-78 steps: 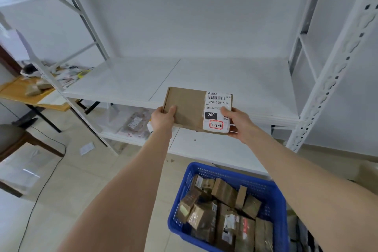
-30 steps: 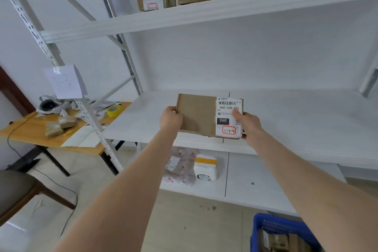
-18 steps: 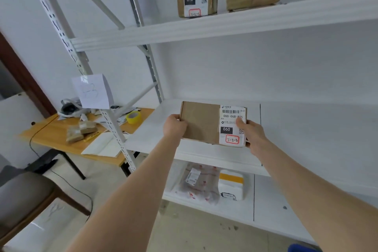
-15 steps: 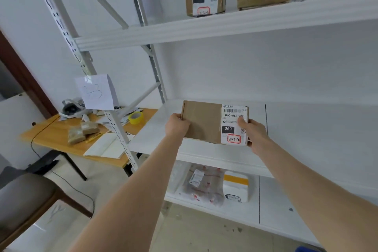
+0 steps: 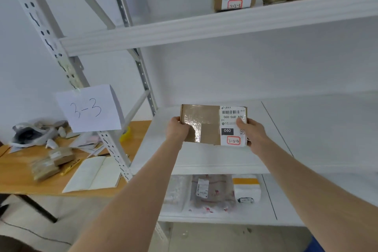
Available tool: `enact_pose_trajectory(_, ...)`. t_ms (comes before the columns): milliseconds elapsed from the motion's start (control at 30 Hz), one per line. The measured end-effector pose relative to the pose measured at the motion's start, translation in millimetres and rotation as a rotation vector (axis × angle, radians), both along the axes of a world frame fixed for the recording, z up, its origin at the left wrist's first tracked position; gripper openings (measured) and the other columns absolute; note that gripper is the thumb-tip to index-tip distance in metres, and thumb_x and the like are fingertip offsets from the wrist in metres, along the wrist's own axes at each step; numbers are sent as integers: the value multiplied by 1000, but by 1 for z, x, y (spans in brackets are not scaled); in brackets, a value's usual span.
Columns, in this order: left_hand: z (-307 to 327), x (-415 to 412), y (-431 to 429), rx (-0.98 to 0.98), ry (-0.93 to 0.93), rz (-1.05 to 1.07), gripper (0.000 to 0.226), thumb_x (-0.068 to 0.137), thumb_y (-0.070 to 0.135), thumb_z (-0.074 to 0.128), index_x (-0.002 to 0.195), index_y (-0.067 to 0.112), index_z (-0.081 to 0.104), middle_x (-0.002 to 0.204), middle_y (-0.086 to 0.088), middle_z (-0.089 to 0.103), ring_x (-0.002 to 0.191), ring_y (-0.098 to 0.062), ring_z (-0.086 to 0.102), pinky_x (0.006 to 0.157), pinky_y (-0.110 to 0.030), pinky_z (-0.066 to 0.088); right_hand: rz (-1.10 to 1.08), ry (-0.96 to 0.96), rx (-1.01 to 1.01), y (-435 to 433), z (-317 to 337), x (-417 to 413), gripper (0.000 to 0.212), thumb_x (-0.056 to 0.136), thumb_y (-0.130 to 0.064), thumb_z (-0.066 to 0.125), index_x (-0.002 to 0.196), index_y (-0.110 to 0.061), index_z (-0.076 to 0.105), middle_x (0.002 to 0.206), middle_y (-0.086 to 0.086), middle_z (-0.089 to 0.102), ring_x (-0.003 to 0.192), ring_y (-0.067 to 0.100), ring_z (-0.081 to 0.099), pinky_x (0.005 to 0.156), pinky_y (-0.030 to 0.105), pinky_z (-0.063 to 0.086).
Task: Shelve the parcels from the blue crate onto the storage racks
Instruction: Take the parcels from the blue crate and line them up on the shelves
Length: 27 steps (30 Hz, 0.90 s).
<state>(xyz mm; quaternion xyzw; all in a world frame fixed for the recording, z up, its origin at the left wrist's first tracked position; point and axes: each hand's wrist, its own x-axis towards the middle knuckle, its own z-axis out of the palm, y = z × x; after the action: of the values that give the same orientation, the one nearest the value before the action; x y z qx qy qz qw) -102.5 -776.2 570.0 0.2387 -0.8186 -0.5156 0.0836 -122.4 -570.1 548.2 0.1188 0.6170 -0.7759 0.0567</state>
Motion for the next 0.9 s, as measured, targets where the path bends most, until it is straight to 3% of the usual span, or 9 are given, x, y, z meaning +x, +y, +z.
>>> enact_pose_trajectory(133, 0, -3, -28, 15, 19, -37, 36, 86, 3, 54, 122, 7, 57, 94, -7, 58, 92, -27, 56, 90, -36, 48, -38, 0, 4, -28, -3, 4, 17, 94, -14, 59, 110, -18, 61, 98, 7, 66, 72, 19, 63, 58, 30, 51)
enact_pose_trajectory(300, -1, -6, -46, 63, 36, -66, 31, 86, 1, 55, 114, 12, 58, 84, -4, 57, 90, -25, 54, 80, -28, 44, -52, 17, -5, -45, -4, 5, 20, 94, -12, 57, 114, -15, 61, 103, 9, 66, 72, 18, 63, 56, 30, 49)
enact_pose_trajectory(467, 4, -1, -58, 75, 25, -52, 40, 85, 6, 58, 125, 7, 54, 110, -11, 65, 104, -28, 60, 84, -30, 47, -29, 44, 16, -54, 2, 4, 21, 95, -13, 57, 115, -17, 61, 101, 6, 66, 73, 16, 64, 56, 28, 48)
enact_pose_trajectory(633, 4, -3, -68, 66, 51, -36, 41, 86, 11, 59, 126, 7, 54, 112, -11, 65, 105, -29, 61, 92, -36, 50, -21, 67, 23, -58, 6, 7, 20, 95, -13, 57, 113, -19, 61, 99, 5, 67, 74, 15, 64, 55, 27, 47)
enact_pose_trajectory(767, 1, -7, -69, 47, 47, -41, 40, 87, 18, 61, 126, 10, 54, 115, -11, 64, 106, -28, 60, 89, -34, 49, -25, 100, 74, -55, 8, 10, 18, 94, -15, 58, 111, -20, 62, 97, 3, 68, 74, 13, 65, 53, 23, 48)
enact_pose_trajectory(900, -3, -14, -63, 20, 29, -43, 34, 91, 22, 58, 124, 13, 56, 112, -10, 65, 101, -28, 62, 76, -31, 47, -98, 105, 134, -46, 3, 4, 26, 88, -19, 66, 114, -14, 65, 105, 8, 71, 87, 22, 68, 77, 35, 56)
